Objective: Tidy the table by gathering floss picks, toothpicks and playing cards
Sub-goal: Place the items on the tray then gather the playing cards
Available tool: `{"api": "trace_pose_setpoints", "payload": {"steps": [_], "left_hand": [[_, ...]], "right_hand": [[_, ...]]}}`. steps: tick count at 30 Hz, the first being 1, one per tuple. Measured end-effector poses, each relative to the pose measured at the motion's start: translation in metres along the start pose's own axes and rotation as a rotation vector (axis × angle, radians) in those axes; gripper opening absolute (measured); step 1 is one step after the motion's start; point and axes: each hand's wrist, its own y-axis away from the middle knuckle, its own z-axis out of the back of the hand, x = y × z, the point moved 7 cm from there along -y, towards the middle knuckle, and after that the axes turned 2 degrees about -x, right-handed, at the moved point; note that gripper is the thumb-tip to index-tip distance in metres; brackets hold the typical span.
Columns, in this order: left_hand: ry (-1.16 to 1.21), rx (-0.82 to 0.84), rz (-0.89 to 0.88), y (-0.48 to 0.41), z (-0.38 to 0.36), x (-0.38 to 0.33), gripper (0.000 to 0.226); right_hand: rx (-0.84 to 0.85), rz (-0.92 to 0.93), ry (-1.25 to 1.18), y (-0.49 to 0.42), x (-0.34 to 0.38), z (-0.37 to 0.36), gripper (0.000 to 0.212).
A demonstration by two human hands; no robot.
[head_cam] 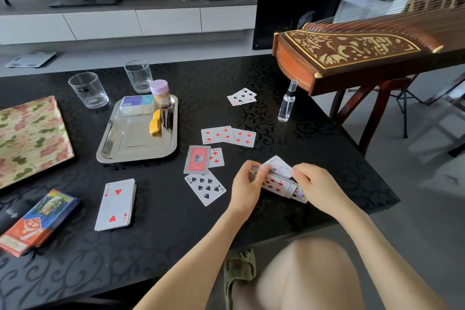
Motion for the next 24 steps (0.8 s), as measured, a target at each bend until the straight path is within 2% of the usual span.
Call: {"api": "trace_pose_setpoints", "payload": {"steps": [4,7,11,14,17,20,23,24], "left_hand": [[0.004,-0.001,0.008,-0.001,0.000,0.001,0.017],[-0.013,0.000,0.026,-0.001,-0.001,0.002,0.017],[0.019,0.004,0.032,0.001,-0.003,-0.001,0.017],[0.082,0.036,0.026,0.005,-0.006,-0.004,0.019],[0.143,0.040,0.049,0.007,-0.005,-0.004,0.020],[0.127,0.053,0.034,0.006,-0.003,-0.004,0.020],[0.082,0.080,0.041,0.008,-0.005,-0.002,0.014],[0.080,0.086,0.047,0.008,-0.007,-0.002,0.013]], "right_hand": [[0.101,-0.086,-0.138,0.012,-0.024,-0.006,0.032],[0.188,-0.199,-0.530,0.026,-0.024,-0.018,0.030],[-0.157,-0.464,-1.123,0.030,-0.024,-0.031,0.039],[-0.325,-0.517,-1.242,0.021,-0.012,-0.034,0.041],[-0.337,-0.446,-1.115,0.010,0.008,-0.041,0.039],[-0.407,-0.431,-0.902,0.008,0.008,-0.044,0.023],[-0.470,-0.385,-0.417,0.013,-0.003,-0.033,0.022],[-0.460,-0.353,-0.347,0.015,-0.003,-0.031,0.023]]}}
